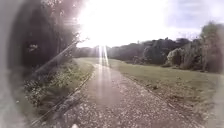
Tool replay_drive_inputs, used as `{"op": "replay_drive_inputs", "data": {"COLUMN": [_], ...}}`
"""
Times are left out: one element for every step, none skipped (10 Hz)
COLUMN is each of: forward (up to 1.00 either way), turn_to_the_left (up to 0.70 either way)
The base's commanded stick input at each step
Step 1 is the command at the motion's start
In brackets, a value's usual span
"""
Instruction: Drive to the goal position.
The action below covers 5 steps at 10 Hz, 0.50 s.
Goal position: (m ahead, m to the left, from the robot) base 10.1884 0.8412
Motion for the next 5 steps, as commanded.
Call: {"op": "replay_drive_inputs", "data": {"forward": [0.85,0.85,0.85,0.85,0.85], "turn_to_the_left": [0.0,0.0,0.0,0.0,0.0]}}
